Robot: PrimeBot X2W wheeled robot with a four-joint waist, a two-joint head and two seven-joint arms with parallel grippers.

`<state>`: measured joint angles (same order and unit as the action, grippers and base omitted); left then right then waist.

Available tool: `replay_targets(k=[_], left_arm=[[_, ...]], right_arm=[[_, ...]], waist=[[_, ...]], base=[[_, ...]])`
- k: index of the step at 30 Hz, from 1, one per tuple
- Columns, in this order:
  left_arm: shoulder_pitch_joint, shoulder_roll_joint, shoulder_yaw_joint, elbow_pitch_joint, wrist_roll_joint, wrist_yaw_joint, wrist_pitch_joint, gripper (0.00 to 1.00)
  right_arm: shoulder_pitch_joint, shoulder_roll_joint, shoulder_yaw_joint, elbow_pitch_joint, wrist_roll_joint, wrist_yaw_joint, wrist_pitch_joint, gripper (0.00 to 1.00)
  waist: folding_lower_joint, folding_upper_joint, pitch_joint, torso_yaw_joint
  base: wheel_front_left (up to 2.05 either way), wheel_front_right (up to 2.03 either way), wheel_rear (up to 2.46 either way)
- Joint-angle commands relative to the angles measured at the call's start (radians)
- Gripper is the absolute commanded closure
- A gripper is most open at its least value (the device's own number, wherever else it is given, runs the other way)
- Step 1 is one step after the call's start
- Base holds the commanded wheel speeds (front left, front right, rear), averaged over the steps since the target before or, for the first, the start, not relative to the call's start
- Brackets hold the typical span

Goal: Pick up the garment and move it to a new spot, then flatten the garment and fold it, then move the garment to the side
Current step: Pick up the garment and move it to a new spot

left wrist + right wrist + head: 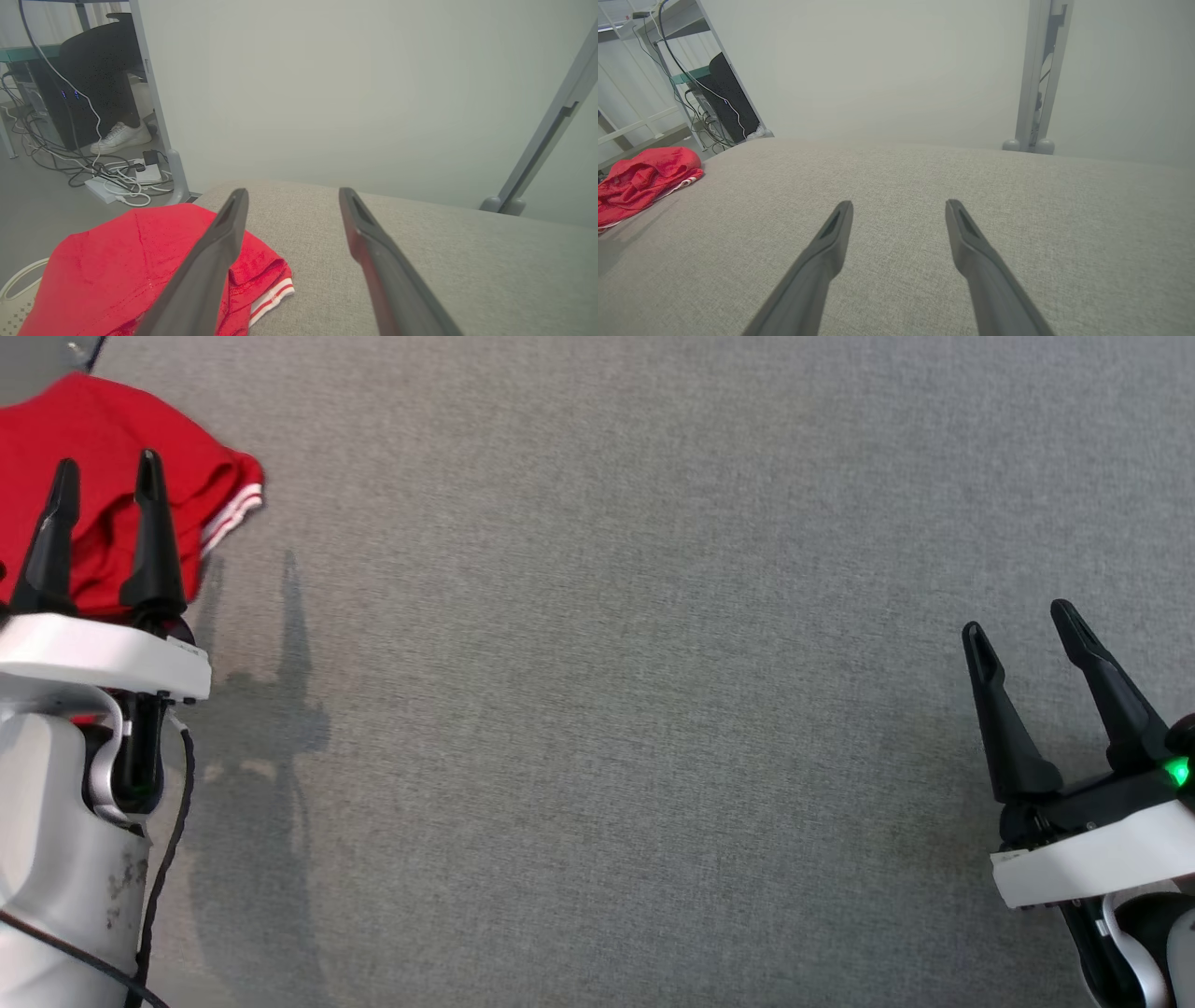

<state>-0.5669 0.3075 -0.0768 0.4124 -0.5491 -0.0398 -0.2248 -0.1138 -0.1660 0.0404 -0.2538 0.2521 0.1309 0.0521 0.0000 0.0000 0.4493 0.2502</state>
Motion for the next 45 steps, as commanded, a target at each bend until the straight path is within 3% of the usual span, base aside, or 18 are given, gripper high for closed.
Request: replay_targets(k=[1, 7, 15, 16, 17, 18, 26, 31, 40, 45], left_arm=[[-0.035, 0.011, 0.0, 0.038, -0.01, -0.013, 0.008, 0.0], [-0.162, 0.037, -0.022, 0.303, -0.039, -0.059, 0.075, 0.0], [-0.263, 0.056, -0.048, 0.56, -0.057, -0.075, 0.161, 0.0], [-0.27, 0.057, -0.052, 0.578, -0.054, -0.077, 0.157, 0.12], [-0.28, 0.063, -0.052, 0.589, -0.049, -0.078, 0.137, 0.76], [-0.287, 0.064, -0.052, 0.602, -0.05, -0.079, 0.129, 1.0], [-0.315, 0.081, -0.07, 0.654, -0.013, -0.069, 0.005, 1.0], [-0.314, 0.095, -0.07, 0.618, 0.005, -0.066, -0.033, 1.0], [-0.206, 0.105, -0.009, 0.376, 0.041, -0.043, -0.042, 1.0], [-0.092, 0.079, 0.022, 0.211, 0.057, -0.018, -0.041, 1.0]], right_arm=[[-0.018, -0.007, 0.001, 0.0, 0.007, 0.0, -0.008, 0.0], [-0.049, -0.017, 0.023, 0.026, 0.014, 0.0, -0.023, 0.0], [-0.071, -0.027, 0.038, 0.047, 0.017, 0.0, -0.033, 0.0], [-0.072, -0.028, 0.038, 0.049, 0.017, 0.0, -0.034, 0.0], [-0.072, -0.028, 0.038, 0.052, 0.017, 0.0, -0.036, 0.0], [-0.072, -0.028, 0.037, 0.057, 0.018, 0.0, -0.038, 0.0], [-0.049, -0.017, 0.03, 0.083, 0.024, 0.0, -0.049, 0.0], [-0.025, -0.009, 0.024, 0.097, 0.03, 0.0, -0.056, 0.0], [0.01, 0.01, 0.011, 0.11, 0.031, 0.0, -0.072, 0.0], [0.039, 0.013, 0.013, 0.119, 0.027, 0.0, -0.071, 0.0]], waist=[[0.0, 0.0, 0.071, -0.059], [0.0, 0.0, 0.11, -0.085], [0.0, 0.0, 0.127, -0.099], [0.0, 0.0, 0.126, -0.099], [0.0, 0.0, 0.125, -0.099], [0.0, 0.0, 0.122, -0.099], [0.0, 0.0, 0.062, -0.089], [0.0, 0.0, -0.003, -0.083], [0.0, 0.0, -0.117, -0.087], [0.0, 0.0, -0.189, -0.096]], base=[[0.0, 0.0, 0.0], [0.0, 0.0, 0.0], [0.0, 0.0, 0.0], [0.0, 0.0, 0.0], [0.0, 0.0, 0.0], [0.0, 0.0, 0.0], [0.0, 0.0, 0.0], [0.0, 0.0, 0.0], [0.0, 0.0, 0.0], [0.0, 0.0, 0.0]])
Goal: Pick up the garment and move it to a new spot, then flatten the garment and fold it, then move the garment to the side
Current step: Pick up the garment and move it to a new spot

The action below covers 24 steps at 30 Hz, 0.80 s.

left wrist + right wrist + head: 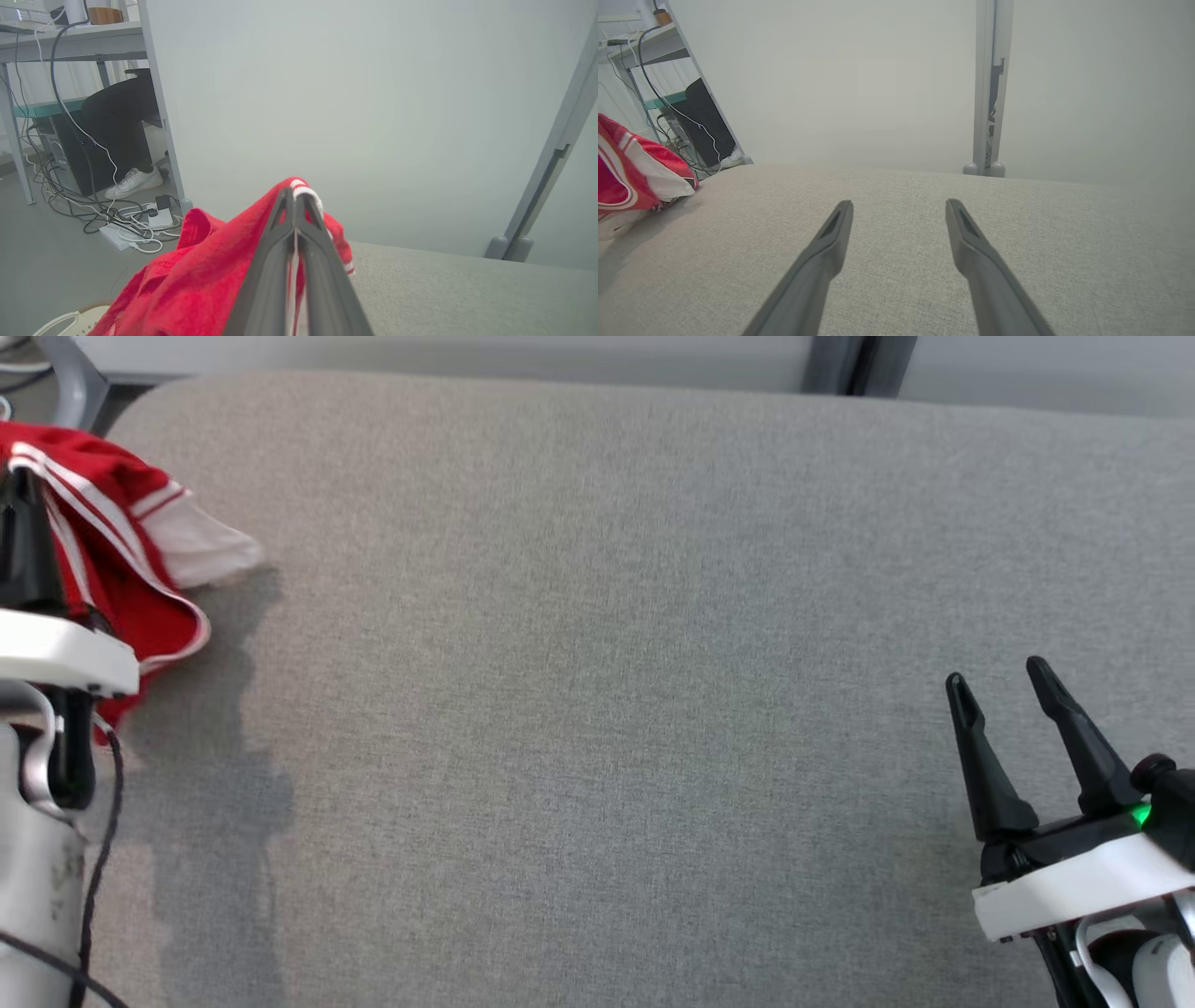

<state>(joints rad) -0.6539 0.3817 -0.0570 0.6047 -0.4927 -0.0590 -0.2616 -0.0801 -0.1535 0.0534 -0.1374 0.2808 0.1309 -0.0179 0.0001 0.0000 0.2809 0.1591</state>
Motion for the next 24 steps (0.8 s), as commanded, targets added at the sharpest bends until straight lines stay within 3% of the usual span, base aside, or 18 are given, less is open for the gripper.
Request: replay_targets(k=[1, 16, 24], left_arm=[[0.02, 0.0, 0.004, -0.01, 0.005, 0.008, -0.005, 1.0], [0.436, -0.06, -0.031, -0.496, 0.043, 0.143, 0.074, 1.0], [0.5, -0.083, -0.084, -0.647, 0.056, 0.163, 0.116, 1.0]], right_arm=[[0.009, 0.003, 0.002, 0.004, -0.001, 0.0, -0.002, 0.0], [0.097, 0.008, -0.016, -0.026, -0.026, 0.0, 0.014, 0.0], [0.111, -0.011, -0.032, -0.064, -0.042, 0.0, 0.037, 0.0]], waist=[[-0.0001, 0.0, -0.034, -0.01], [-0.0001, 0.0, -0.144, -0.125], [-0.0001, 0.0, -0.129, -0.195]], base=[[0.0, 0.0, 0.0], [0.0, 0.0, 0.0], [0.0, 0.0, 0.0]])
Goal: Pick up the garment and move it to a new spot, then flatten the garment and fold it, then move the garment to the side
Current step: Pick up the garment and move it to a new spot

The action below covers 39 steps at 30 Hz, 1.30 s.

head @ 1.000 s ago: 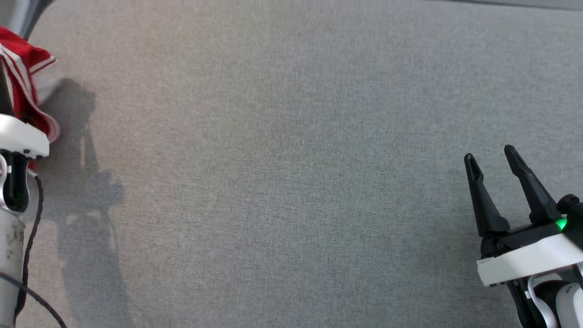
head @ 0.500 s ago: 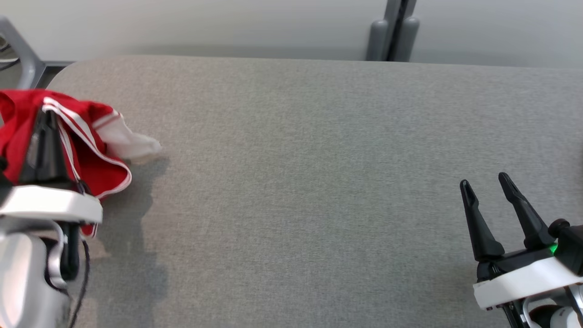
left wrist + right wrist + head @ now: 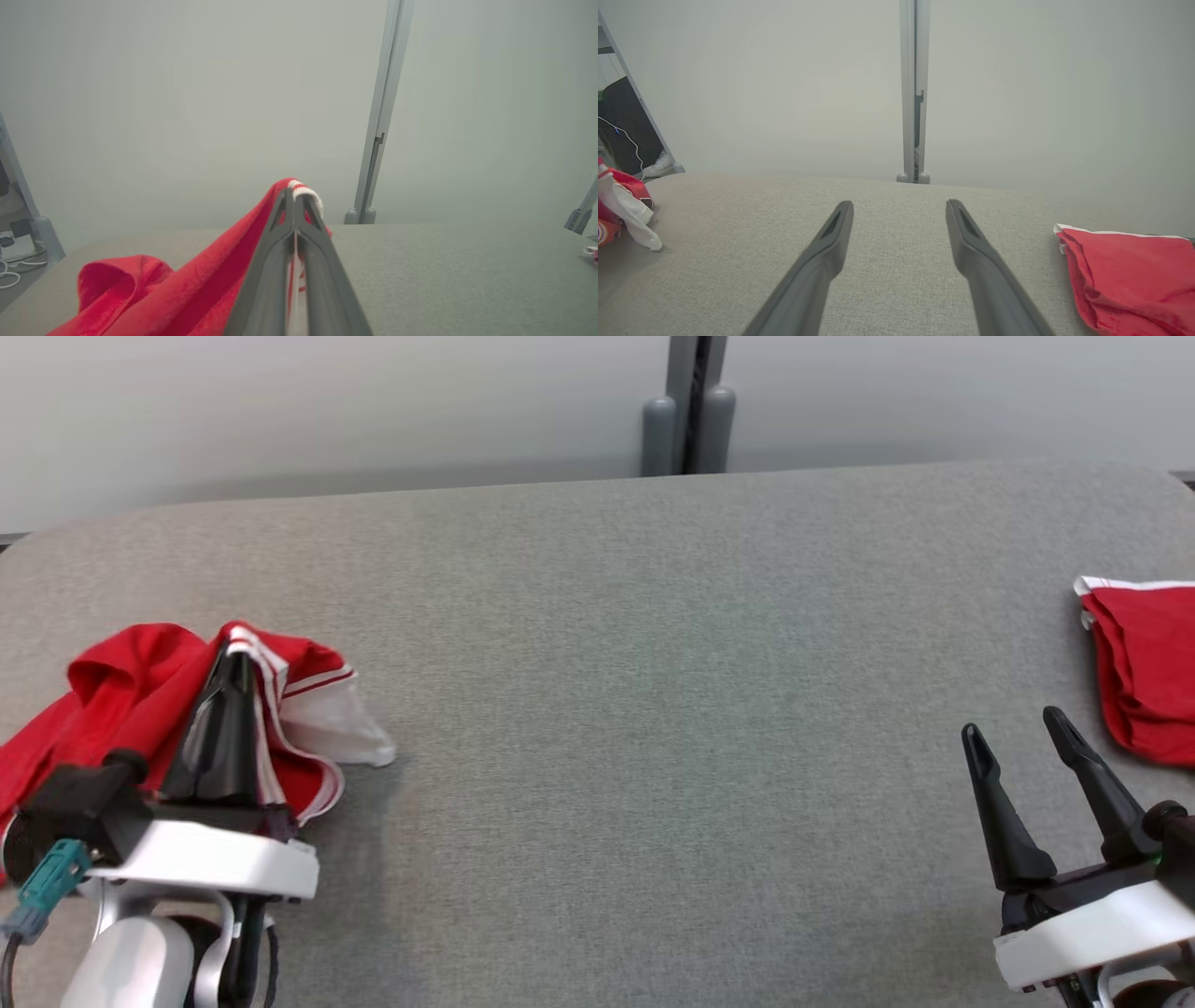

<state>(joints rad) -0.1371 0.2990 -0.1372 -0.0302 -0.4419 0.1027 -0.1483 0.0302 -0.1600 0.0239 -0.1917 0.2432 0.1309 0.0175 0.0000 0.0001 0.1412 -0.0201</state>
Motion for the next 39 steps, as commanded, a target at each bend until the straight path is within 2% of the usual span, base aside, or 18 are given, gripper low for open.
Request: replay_targets(k=[1, 12, 23, 29, 33, 34, 35, 36, 39], left_arm=[[-0.029, -0.001, -0.013, -0.027, 0.011, -0.001, 0.005, 1.0], [-0.248, -0.067, -0.169, -0.058, 0.051, -0.076, 0.044, 1.0], [-0.378, -0.176, -0.391, 0.061, 0.08, -0.176, 0.102, 1.0], [-0.386, -0.204, -0.508, 0.151, 0.061, -0.208, 0.128, 1.0], [-0.39, -0.211, -0.547, 0.221, 0.05, -0.217, 0.13, 1.0], [-0.392, -0.212, -0.551, 0.234, 0.048, -0.217, 0.125, 0.97], [-0.393, -0.213, -0.554, 0.25, 0.045, -0.218, 0.124, 0.52], [-0.391, -0.214, -0.56, 0.262, 0.045, -0.219, 0.122, 0.0], [-0.387, -0.217, -0.569, 0.286, 0.035, -0.223, 0.108, 0.0]], right_arm=[[-0.002, -0.005, -0.005, -0.014, -0.003, 0.0, 0.004, 0.0], [-0.045, 0.015, -0.04, -0.046, 0.004, 0.0, -0.017, 0.0], [-0.063, 0.062, -0.032, 0.015, 0.031, 0.0, -0.085, 0.0], [-0.069, 0.081, -0.022, 0.054, 0.052, 0.0, -0.125, 0.0], [-0.08, 0.086, -0.015, 0.071, 0.056, 0.0, -0.147, 0.0], [-0.085, 0.085, -0.017, 0.075, 0.055, 0.0, -0.15, 0.0], [-0.088, 0.085, -0.019, 0.079, 0.053, 0.0, -0.154, 0.0], [-0.087, 0.083, -0.022, 0.083, 0.05, 0.0, -0.155, 0.0], [-0.083, 0.078, -0.026, 0.085, 0.044, 0.0, -0.151, 0.0]], waist=[[0.0, -0.0001, 0.017, -0.024], [0.0, -0.0001, 0.119, -0.15], [0.0, -0.0001, 0.209, -0.301], [0.0, -0.0001, 0.239, -0.332], [0.0, -0.0001, 0.243, -0.331], [0.0, -0.0001, 0.242, -0.327], [0.0, -0.0001, 0.239, -0.322], [0.0, -0.0001, 0.235, -0.315], [0.0, -0.0001, 0.217, -0.291]], base=[[0.0, 0.0, 0.0], [0.0, 0.0, 0.0], [0.0, 0.0, 0.0], [0.0, 0.0, 0.0], [0.0, 0.0, 0.0], [0.0, 0.0, 0.0], [0.0, 0.0, 0.0], [0.0, 0.0, 0.0], [0.0, 0.0, 0.0]])
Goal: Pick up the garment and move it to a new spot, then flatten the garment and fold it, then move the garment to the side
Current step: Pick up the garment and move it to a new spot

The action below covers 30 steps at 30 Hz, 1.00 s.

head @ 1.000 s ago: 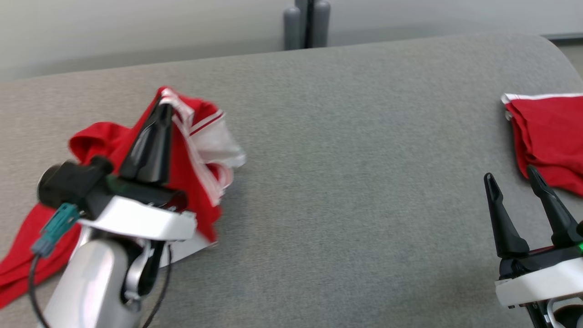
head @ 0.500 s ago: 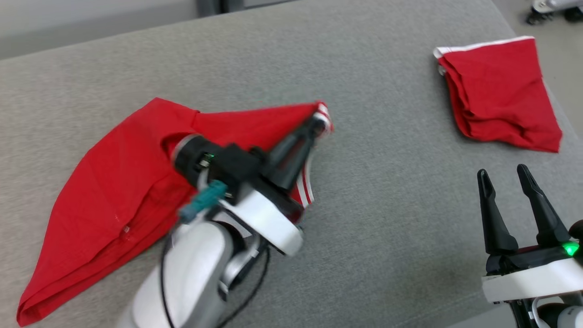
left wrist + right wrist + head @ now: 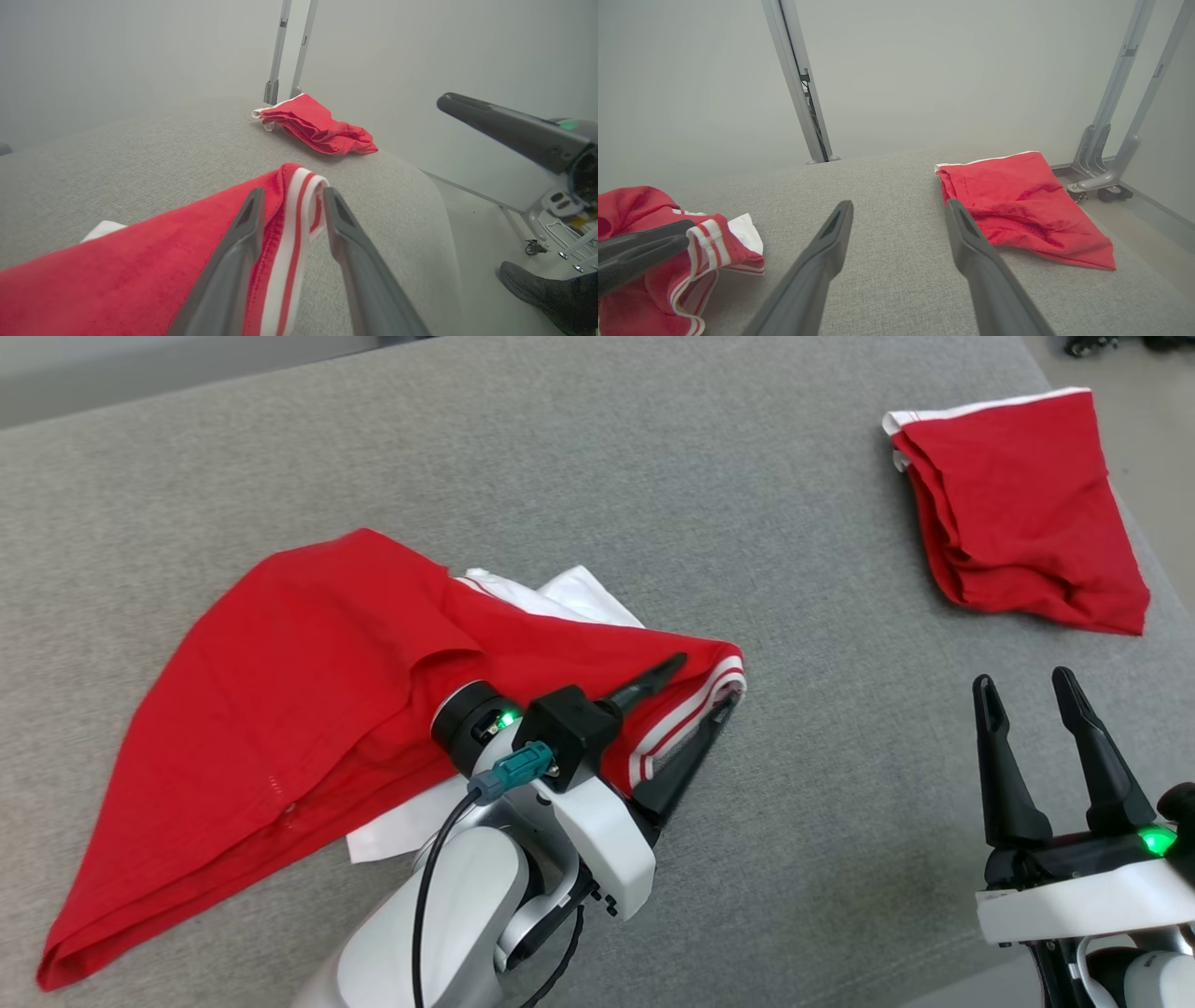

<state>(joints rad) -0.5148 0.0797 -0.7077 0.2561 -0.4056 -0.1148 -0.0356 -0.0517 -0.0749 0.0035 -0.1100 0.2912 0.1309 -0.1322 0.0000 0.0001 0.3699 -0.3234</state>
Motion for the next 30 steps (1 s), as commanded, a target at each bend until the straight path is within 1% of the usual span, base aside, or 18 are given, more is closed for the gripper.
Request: replay_targets(k=[1, 4, 7, 10, 15, 16, 17, 25, 30], left_arm=[[-0.007, 0.002, 0.001, 0.004, -0.006, -0.006, -0.014, 0.0], [0.006, 0.006, 0.013, 0.008, -0.011, 0.004, -0.05, 0.0], [0.024, 0.023, 0.039, 0.008, -0.016, 0.024, -0.088, 0.0], [0.046, 0.043, 0.08, 0.002, -0.025, 0.054, -0.133, 0.0], [0.105, 0.1, 0.178, -0.014, -0.054, 0.122, -0.18, 0.0], [0.117, 0.112, 0.198, -0.017, -0.061, 0.132, -0.185, 0.0], [0.117, 0.112, 0.198, -0.017, -0.061, 0.132, -0.185, 0.0], [0.227, 0.203, 0.341, -0.056, -0.111, 0.205, -0.211, 0.0], [0.316, 0.248, 0.399, -0.091, -0.136, 0.226, -0.219, 0.0]], right_arm=[[-0.001, -0.01, -0.007, 0.003, -0.008, 0.0, 0.001, 0.0], [0.006, -0.016, -0.009, 0.003, -0.013, 0.0, 0.008, 0.0], [0.015, -0.021, -0.009, 0.004, -0.013, 0.0, 0.018, 0.0], [0.021, -0.029, -0.011, -0.003, -0.018, 0.0, 0.03, 0.0], [0.04, -0.039, -0.014, -0.016, -0.022, 0.0, 0.051, 0.0], [0.041, -0.041, -0.014, -0.018, -0.02, 0.0, 0.053, 0.0], [0.041, -0.041, -0.014, -0.018, -0.02, 0.0, 0.053, 0.0], [0.064, -0.045, -0.022, -0.029, -0.029, 0.0, 0.075, 0.0], [0.085, -0.048, -0.03, -0.035, -0.036, 0.0, 0.091, 0.0]], waist=[[0.0, -0.0001, -0.019, 0.021], [0.0, -0.0001, -0.046, 0.051], [0.0, -0.0001, -0.075, 0.082], [0.0, -0.0001, -0.103, 0.111], [0.0, -0.0001, -0.136, 0.153], [0.0, -0.0001, -0.142, 0.162], [0.0, -0.0001, -0.142, 0.162], [0.0, -0.0001, -0.184, 0.214], [0.0, -0.0001, -0.21, 0.237]], base=[[0.0, 0.0, 0.0], [0.0, 0.0, 0.0], [0.0, 0.0, 0.0], [0.0, 0.0, 0.0], [0.0, 0.0, 0.0], [0.0, 0.0, 0.0], [0.0, 0.0, 0.0], [0.0, 0.0, 0.0], [0.0, 0.0, 0.0]])
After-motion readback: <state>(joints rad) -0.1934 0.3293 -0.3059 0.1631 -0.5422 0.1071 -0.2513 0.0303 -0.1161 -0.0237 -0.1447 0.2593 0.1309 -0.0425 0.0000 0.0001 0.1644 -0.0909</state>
